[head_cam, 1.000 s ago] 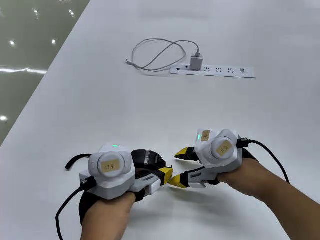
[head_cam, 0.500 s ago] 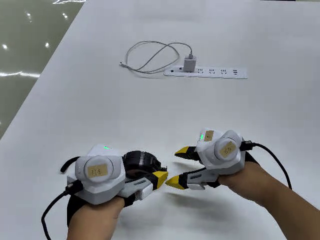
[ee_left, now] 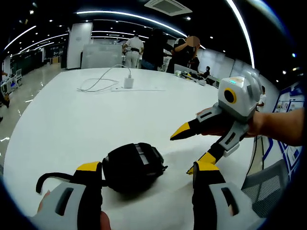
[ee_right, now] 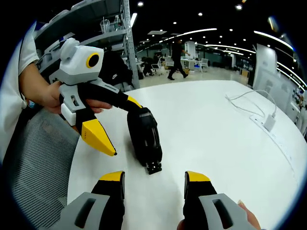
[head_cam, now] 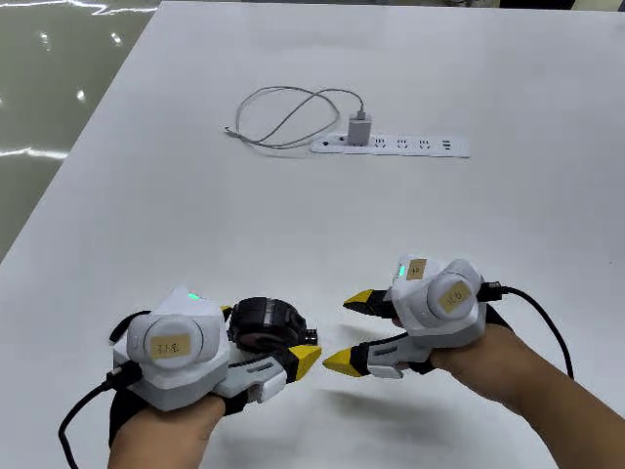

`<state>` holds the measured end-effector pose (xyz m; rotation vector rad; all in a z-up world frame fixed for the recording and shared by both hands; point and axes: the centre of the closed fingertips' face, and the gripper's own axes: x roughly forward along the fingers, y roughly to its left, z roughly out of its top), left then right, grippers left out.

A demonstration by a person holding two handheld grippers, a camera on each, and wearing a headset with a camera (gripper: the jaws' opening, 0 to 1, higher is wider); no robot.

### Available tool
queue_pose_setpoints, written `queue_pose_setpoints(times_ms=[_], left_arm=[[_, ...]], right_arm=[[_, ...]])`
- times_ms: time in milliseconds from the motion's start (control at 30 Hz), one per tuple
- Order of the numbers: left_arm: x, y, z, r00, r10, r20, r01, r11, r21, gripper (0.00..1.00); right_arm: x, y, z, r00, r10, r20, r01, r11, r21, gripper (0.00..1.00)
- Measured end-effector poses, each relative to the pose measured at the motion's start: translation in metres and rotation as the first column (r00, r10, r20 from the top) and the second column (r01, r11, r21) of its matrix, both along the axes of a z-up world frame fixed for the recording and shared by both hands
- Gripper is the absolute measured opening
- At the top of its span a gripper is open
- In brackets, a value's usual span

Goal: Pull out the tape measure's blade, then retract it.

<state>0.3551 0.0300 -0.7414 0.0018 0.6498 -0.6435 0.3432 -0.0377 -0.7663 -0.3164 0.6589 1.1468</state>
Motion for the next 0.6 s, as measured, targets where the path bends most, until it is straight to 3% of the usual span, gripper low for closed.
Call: queue_pose_setpoints(times_ms=[467,600], left_arm=[[-0.001,-0.001,0.001,1.0,-0.019,0.01,0.019,1.0,0.004,0.78],[-0.003,0.001,0.005,0.999,-0.041,0.018,0.041,0.999,0.002,0.79]], right_arm=[[-0.001,-0.001,0.004,1.0,-0.011,-0.007,0.011,1.0,0.015,0.48],[-0.002,-0.005,0.011,1.0,-0.022,0.004,0.022,1.0,0.022,0.48]])
